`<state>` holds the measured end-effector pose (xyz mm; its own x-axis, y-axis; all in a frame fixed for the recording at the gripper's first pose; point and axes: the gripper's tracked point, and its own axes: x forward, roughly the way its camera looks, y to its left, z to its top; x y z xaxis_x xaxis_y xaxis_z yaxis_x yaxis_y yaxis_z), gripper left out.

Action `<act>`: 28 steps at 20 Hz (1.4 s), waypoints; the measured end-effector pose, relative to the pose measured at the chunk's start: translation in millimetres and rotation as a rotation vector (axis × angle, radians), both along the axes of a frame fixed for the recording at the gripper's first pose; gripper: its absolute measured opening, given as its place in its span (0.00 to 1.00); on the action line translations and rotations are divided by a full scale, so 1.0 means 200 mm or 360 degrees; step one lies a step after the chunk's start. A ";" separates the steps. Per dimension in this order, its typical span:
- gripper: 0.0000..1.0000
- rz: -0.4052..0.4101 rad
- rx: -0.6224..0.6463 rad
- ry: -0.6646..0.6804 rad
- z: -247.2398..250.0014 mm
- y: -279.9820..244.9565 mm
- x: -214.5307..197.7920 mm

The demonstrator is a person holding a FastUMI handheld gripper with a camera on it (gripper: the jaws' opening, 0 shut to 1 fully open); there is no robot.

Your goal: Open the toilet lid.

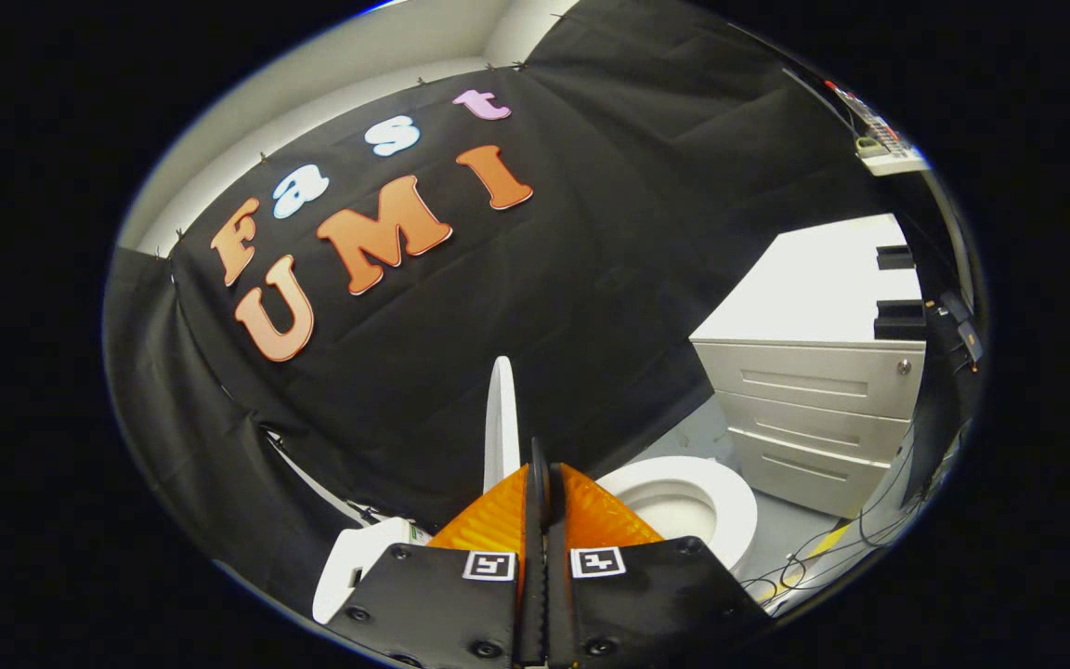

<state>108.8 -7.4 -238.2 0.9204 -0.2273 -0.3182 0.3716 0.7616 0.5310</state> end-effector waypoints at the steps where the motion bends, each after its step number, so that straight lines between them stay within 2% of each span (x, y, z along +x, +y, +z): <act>1: 0.08 -0.0016 0.0002 0.0000 0.02 0.03 0.00; 3: 0.08 -0.0031 -0.0013 -0.0011 0.08 0.09 0.01; 9: 0.08 0.0057 -0.0180 -0.0017 0.24 0.34 0.04; 13: 0.08 0.0140 -0.0289 -0.0010 0.31 0.50 0.06; 28: 0.08 0.0419 -0.0502 0.0008 0.43 1.07 0.06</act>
